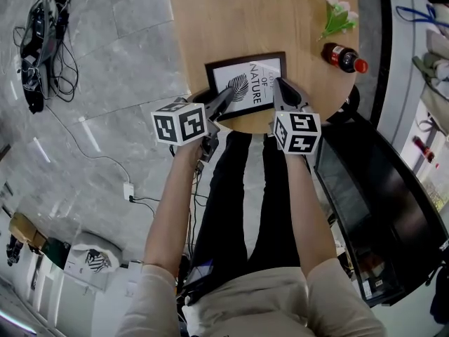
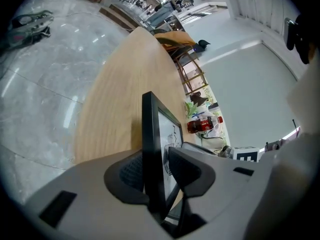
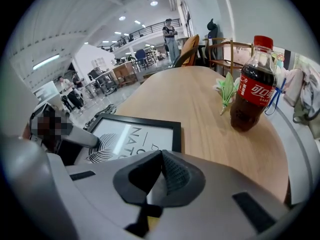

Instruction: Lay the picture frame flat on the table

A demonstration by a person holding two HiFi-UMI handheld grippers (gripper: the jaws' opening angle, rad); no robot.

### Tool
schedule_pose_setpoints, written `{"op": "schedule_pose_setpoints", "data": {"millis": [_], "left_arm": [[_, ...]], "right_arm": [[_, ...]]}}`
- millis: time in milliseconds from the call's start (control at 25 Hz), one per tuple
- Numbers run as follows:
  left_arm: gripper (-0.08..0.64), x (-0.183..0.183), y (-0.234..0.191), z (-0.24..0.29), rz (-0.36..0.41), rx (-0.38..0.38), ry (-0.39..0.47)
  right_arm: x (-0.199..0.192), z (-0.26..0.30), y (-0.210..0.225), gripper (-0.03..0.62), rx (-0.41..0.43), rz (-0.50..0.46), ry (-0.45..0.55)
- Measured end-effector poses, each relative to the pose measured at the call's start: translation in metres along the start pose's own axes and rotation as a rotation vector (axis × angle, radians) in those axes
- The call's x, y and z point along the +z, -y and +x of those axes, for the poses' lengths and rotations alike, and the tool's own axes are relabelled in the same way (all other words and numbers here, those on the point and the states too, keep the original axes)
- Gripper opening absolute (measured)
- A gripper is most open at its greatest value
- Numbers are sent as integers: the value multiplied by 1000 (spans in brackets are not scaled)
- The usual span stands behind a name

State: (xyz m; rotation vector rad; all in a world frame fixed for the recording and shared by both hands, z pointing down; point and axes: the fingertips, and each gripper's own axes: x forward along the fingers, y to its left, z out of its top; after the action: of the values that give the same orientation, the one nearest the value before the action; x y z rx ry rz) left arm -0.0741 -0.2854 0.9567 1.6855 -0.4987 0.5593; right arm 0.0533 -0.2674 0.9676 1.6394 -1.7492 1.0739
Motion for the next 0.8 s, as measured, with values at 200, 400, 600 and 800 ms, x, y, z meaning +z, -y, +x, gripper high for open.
{"op": "schedule_pose_setpoints", "data": {"millis": [200,400,600,800], "left_arm": [[118,-3,-20,-16,7,35,16],[118,-15,-33,-23,12,51,15],[118,-24,-37,-30,-7,66,37],[118,-31,-28,-40,25,91,63]], "right_arm": [[0,3,-3,32,-11,-9,-1],[-3,7,-7,32,-17,-11,-2],[-8,7,-13,32,-12,-36,-18],[-8,-3,-32,32,37,-96,-10]]}}
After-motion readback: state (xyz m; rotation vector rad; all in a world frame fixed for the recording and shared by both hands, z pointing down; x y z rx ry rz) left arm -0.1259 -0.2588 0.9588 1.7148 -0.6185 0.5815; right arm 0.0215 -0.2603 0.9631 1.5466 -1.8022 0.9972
